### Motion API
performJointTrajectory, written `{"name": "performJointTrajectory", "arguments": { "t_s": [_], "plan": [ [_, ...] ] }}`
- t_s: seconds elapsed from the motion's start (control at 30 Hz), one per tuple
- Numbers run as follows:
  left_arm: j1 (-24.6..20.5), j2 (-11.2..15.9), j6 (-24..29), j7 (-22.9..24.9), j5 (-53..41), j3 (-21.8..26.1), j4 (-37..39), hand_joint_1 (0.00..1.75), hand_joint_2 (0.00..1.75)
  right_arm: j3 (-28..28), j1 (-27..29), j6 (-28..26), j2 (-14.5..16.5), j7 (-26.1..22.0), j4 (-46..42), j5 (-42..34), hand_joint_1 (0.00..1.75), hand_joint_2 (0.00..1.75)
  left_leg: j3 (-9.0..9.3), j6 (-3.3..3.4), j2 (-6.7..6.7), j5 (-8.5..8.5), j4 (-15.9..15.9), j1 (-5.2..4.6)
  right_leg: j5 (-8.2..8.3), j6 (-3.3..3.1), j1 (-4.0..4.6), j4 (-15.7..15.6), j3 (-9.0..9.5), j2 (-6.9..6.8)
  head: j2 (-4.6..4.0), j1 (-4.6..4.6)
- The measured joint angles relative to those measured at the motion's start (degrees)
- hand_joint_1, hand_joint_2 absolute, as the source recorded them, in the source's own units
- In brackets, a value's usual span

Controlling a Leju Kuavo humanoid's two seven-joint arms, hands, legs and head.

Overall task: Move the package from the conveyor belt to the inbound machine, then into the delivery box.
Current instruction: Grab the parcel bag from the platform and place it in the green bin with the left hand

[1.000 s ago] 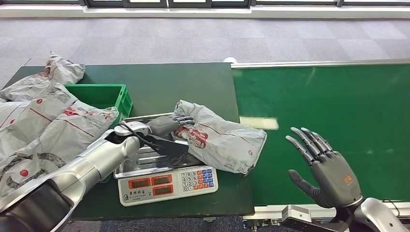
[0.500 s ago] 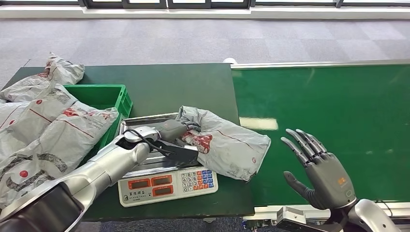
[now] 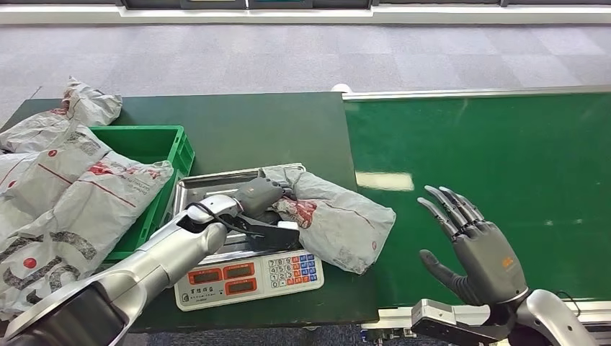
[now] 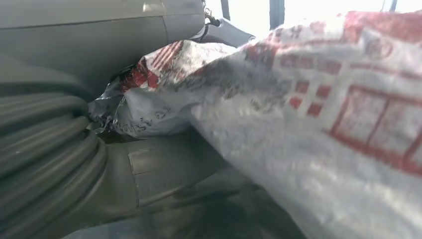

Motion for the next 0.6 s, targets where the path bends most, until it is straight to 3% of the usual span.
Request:
{"name": "performJointTrajectory", "arguments": {
  "t_s": [0.17, 0.27, 0.37, 0.5, 0.6],
  "plan": [
    [0.5, 0.4, 2.9, 2.4, -1.7, 2.2, -1.3, 1.75, 1.75, -0.3, 0.1, 0.0, -0.5, -0.1, -0.1, -0.7, 0.00, 1.75, -0.42, -0.01, 0.14, 0.01, 0.0, 0.00, 0.07, -0.03, 0.00, 0.0, -0.14, 0.08, 0.00, 0.01],
    [0.7, 2.2, 7.6, 4.6, -3.4, 5.2, -3.5, 1.75, 1.75, -0.7, 1.2, -0.3, -0.5, 0.0, -0.4, 0.0, 0.00, 1.75, -0.43, -0.15, 0.24, 0.16, 0.0, 0.04, 0.26, -0.14, 0.04, 0.1, -0.55, 0.17, 0.00, 0.00],
    [-0.3, 5.7, 11.3, 8.3, -6.7, 10.3, -8.1, 1.75, 1.75, -1.4, 4.2, -1.5, -0.5, 0.0, -1.4, 1.5, 0.00, 1.75, -0.84, -0.25, 0.24, 0.34, 0.1, 0.11, 0.42, -0.24, 0.12, 0.1, -1.08, 0.21, 0.00, 0.00],
    [-4.0, 11.1, 10.7, 12.6, -12.9, 17.9, -14.2, 1.75, 1.75, -2.8, 8.8, -3.4, -0.5, 0.0, -3.0, 2.2, 0.00, 1.75, -1.13, -0.33, 0.29, 0.40, 0.0, 0.22, 0.47, -0.32, 0.21, 0.2, -1.40, 0.25, 0.00, -0.01],
    [-6.8, 15.6, 8.7, 13.3, -15.0, 22.9, -17.9, 1.75, 1.75, -3.9, 11.7, -5.0, -0.6, -0.1, -4.0, 2.0, 0.00, 1.75, -1.24, -0.35, 0.33, 0.41, 0.0, 0.27, 0.46, -0.34, 0.25, 0.2, -1.51, 0.31, 0.00, -0.01]
  ]
}}
